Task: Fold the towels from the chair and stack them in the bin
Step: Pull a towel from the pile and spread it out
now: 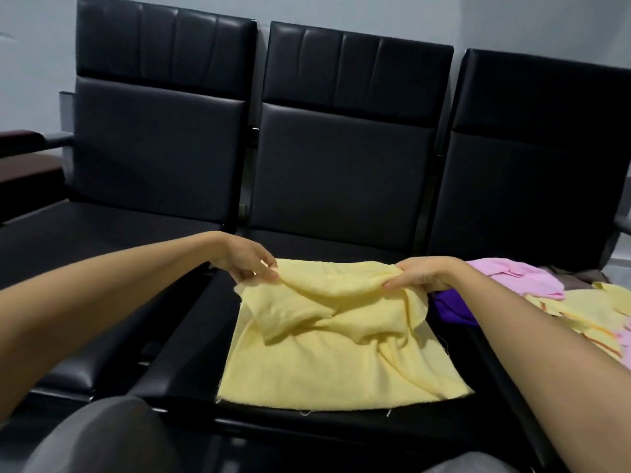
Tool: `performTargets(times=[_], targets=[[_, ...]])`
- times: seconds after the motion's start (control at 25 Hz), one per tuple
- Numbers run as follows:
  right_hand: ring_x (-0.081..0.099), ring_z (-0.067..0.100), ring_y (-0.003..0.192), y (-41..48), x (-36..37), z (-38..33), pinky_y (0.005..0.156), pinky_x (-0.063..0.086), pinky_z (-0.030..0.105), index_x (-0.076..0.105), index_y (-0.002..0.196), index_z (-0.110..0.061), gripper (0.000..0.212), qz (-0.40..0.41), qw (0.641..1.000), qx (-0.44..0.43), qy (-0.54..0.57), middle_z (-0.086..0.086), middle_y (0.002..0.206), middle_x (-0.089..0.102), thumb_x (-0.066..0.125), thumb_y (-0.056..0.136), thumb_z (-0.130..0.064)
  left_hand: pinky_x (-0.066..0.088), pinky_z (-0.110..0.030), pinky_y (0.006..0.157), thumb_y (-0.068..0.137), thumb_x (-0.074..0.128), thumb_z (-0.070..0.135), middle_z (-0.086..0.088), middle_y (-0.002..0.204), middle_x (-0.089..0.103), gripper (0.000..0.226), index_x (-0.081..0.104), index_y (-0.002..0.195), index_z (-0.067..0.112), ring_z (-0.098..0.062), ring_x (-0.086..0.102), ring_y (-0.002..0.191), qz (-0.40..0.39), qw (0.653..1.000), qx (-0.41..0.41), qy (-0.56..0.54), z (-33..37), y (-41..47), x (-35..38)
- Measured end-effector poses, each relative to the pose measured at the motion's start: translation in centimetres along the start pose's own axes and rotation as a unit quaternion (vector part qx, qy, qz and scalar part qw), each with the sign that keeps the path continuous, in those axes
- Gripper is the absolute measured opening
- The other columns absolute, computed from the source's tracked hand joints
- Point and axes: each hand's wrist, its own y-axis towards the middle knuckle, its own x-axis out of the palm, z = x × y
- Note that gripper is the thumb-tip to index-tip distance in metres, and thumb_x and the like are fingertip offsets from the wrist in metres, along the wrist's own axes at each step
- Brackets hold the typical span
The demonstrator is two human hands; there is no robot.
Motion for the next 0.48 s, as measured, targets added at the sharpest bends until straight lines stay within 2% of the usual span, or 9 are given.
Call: performTargets(times=[0.12, 0.2, 0.28, 0.36, 0.4, 0.48], targets=[[0.063, 0.022, 0.100, 1.4, -0.2, 0.8, 0.091, 0.052, 0.039, 0.057, 0.104, -0.012, 0.027, 0.048, 0.999, -0.006, 0.024, 0.006, 0.107, 0.066, 0.067, 0.086, -0.029, 0.049, -0.022, 0.064, 0.092, 0.059, 0.029, 0.001, 0.089, 0.063, 0.015, 0.063, 0.094, 0.015, -0.012, 0.061, 0.078, 0.168, 0.985, 0.027, 0.029, -0.6, 2.0, -0.8], [0.063, 0.024, 0.102, 2.1, -0.1, 0.7, 0.098, 0.048, 0.042, 0.059, 0.107, -0.009, 0.035, 0.029, 0.998, -0.001, 0.047, 0.008, 0.109, 0.066, 0.066, 0.084, -0.035, 0.043, -0.020, 0.059, 0.091, 0.060, 0.030, 0.002, 0.082, 0.058, 0.017, 0.062, 0.091, 0.013, -0.012, 0.056, 0.076, 0.247, 0.967, 0.036, 0.043, -0.7, 3.6, -1.2], [0.061, 0.022, 0.104, 2.7, 0.0, 0.3, 0.102, 0.044, 0.039, 0.059, 0.103, -0.010, 0.035, 0.001, 0.998, 0.013, 0.055, 0.007, 0.108, 0.065, 0.063, 0.084, -0.040, 0.041, -0.022, 0.058, 0.090, 0.060, 0.027, 0.001, 0.080, 0.056, 0.016, 0.061, 0.088, 0.011, -0.015, 0.054, 0.077, 0.296, 0.953, 0.031, 0.051, -0.9, 5.6, -1.4], [0.056, 0.018, 0.101, 3.6, -0.1, -0.1, 0.097, 0.041, 0.032, 0.056, 0.096, -0.014, 0.023, 0.004, 0.999, 0.017, 0.051, 0.003, 0.105, 0.061, 0.055, 0.093, -0.037, 0.043, -0.026, 0.062, 0.089, 0.060, 0.026, -0.003, 0.085, 0.057, 0.017, 0.061, 0.088, 0.010, -0.018, 0.054, 0.080, 0.330, 0.943, 0.010, 0.042, -1.3, 7.9, -1.6], [0.054, 0.017, 0.100, 4.4, -0.3, -0.2, 0.095, 0.040, 0.032, 0.056, 0.099, -0.012, 0.021, 0.028, 0.999, 0.016, 0.042, 0.005, 0.110, 0.060, 0.050, 0.097, -0.031, 0.045, -0.028, 0.067, 0.088, 0.061, 0.027, -0.004, 0.090, 0.059, 0.017, 0.061, 0.090, 0.009, -0.019, 0.056, 0.083, 0.342, 0.939, 0.001, 0.037, -1.6, 8.9, -1.7], [0.051, 0.021, 0.106, 7.4, -1.1, 0.0, 0.095, 0.041, 0.035, 0.052, 0.118, -0.007, 0.028, 0.140, 0.989, 0.020, -0.036, 0.012, 0.126, 0.052, 0.042, 0.098, -0.022, 0.047, -0.030, 0.074, 0.086, 0.061, 0.029, -0.005, 0.100, 0.063, 0.022, 0.062, 0.098, 0.011, -0.022, 0.059, 0.090, 0.355, 0.934, -0.022, 0.032, -2.3, 11.1, -1.6]])
